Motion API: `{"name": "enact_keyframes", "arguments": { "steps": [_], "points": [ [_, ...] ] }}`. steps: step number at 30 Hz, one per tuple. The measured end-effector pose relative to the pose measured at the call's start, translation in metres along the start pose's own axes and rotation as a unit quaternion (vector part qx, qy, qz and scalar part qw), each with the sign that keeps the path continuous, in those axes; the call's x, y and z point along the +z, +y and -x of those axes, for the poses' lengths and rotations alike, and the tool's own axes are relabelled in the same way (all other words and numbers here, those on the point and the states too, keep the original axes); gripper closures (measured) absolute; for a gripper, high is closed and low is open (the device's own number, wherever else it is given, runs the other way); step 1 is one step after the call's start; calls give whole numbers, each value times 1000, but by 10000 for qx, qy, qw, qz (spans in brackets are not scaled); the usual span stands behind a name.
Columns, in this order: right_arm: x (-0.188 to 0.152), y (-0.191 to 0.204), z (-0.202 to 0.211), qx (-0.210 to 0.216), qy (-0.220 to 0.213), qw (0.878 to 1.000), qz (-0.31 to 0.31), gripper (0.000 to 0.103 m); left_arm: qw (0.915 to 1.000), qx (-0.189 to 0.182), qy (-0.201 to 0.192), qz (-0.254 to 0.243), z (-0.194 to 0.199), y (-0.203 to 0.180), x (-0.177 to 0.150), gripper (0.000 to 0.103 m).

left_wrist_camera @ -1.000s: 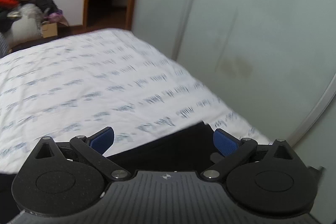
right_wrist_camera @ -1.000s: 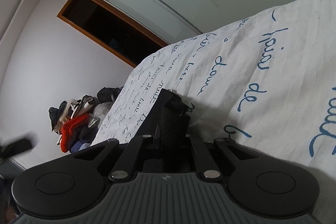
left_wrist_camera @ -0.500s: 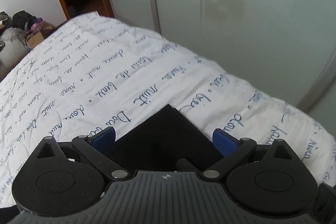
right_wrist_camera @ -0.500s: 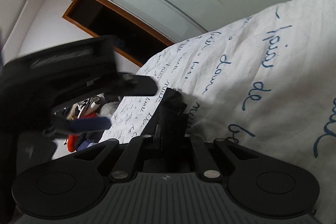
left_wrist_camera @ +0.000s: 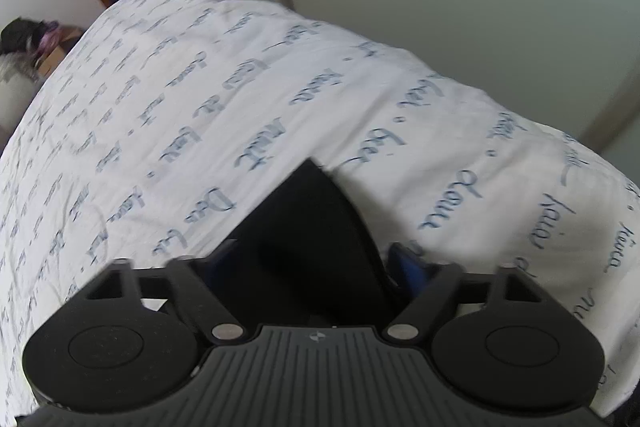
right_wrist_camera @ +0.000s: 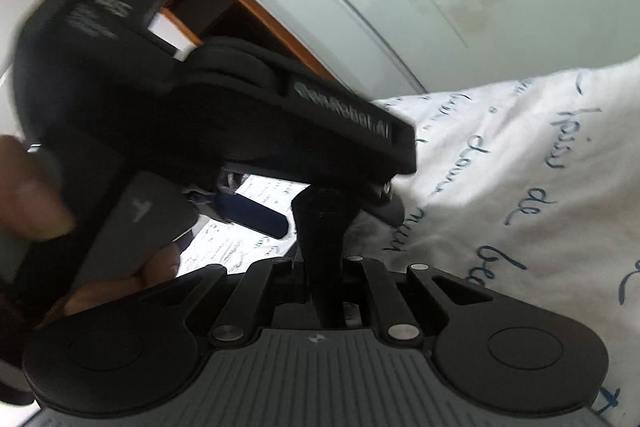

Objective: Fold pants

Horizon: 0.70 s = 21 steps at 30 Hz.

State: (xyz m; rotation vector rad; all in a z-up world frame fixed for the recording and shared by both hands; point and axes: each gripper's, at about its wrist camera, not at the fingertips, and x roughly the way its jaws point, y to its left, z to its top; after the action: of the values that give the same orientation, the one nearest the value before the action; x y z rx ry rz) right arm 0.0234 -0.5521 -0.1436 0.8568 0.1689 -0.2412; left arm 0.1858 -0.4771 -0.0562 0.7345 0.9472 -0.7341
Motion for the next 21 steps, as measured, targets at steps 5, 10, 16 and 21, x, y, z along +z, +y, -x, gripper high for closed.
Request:
{"name": "enact_keyframes", "arguments": {
  "steps": [5,10,16,21],
  "points": [
    [-3,16,-3,134,158,9986,496,98,9970,-330,-215,661,2,34,-17,92],
    [-8,30,-5,172,309,9949,947,97,9849,-619,-729,1446,12,67,-48,92],
    [-19,78,-1,187,487,9778,2031,96,9542,-1023,-1267,2512,39,123,-115,92],
    [-55,122,3,879,1007,9613,2411,96,9271,-971,-1451,3316,68,180,-202,92]
  ]
}}
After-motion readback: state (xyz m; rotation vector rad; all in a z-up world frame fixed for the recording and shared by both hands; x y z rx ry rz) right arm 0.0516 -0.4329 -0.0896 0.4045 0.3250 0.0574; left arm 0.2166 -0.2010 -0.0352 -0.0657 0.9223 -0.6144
